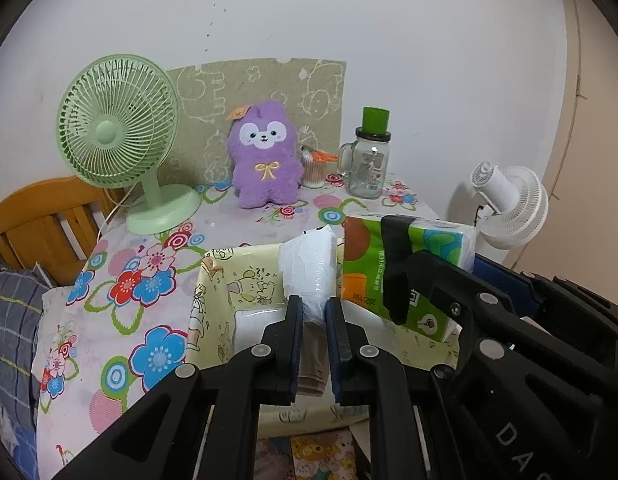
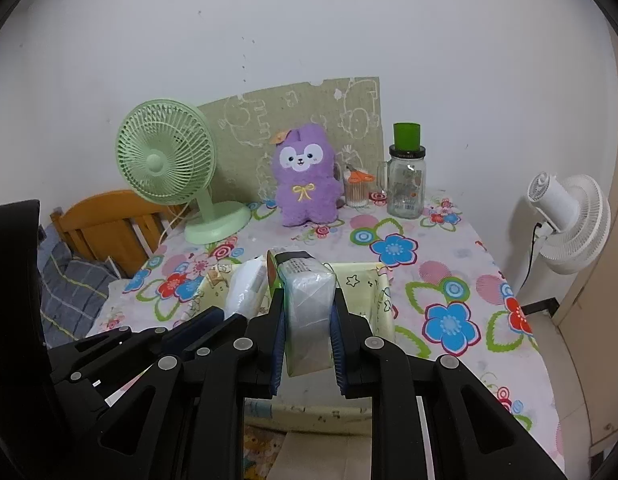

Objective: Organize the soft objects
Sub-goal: 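Lift both held items and carry them over the yellow fabric box, then open the left tool while the right tool opens, dropping both items into the box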

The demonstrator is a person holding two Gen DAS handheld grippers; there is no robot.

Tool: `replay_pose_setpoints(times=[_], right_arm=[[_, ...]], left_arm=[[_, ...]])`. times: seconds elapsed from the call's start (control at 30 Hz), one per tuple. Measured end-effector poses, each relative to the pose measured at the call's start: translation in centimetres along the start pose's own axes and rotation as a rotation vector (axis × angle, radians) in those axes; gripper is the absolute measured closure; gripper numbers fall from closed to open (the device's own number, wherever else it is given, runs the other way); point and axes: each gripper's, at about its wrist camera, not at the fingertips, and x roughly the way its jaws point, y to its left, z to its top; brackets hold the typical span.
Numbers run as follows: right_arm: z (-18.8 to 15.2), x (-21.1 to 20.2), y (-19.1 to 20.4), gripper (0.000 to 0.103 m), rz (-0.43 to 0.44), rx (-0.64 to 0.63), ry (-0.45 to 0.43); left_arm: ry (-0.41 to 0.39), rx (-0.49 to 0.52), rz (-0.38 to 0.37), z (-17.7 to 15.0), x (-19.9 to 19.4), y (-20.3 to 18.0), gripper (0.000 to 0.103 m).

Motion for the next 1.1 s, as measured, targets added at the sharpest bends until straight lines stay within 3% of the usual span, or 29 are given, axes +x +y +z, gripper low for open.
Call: replay_pose_setpoints(times=[0.67, 0.73, 0.8, 0.97, 1.1], right_arm=[[0.3, 6.5, -1.1, 0.080, -0.037, 0.012, 0.077], [0.3, 7.0, -1.2, 0.080, -0.037, 0.013, 0.085], [0.3, 7.5, -1.2, 0.080, -0.037, 0.011, 0.093], [0.2, 8.2, -1.1, 0.079, -0.035, 0.008, 0.103], [0.3, 8.5, -1.1, 0.071, -0.036, 0.009, 0.112]], left_arm=[[0.071, -0.030, 0.039, 0.2, 4.9, 1.0, 0.092], [0.081, -0.033, 0.042, 0.1, 5.3, 1.1, 0.087], [0.084, -0.039, 0.053, 0.1, 5.6, 1.2, 0.070], [0.096, -0.043, 0.070, 0.0, 6.0, 1.4, 0.054], [0.091, -0.044, 0.092, 0.1, 6.0, 1.5, 0.038]])
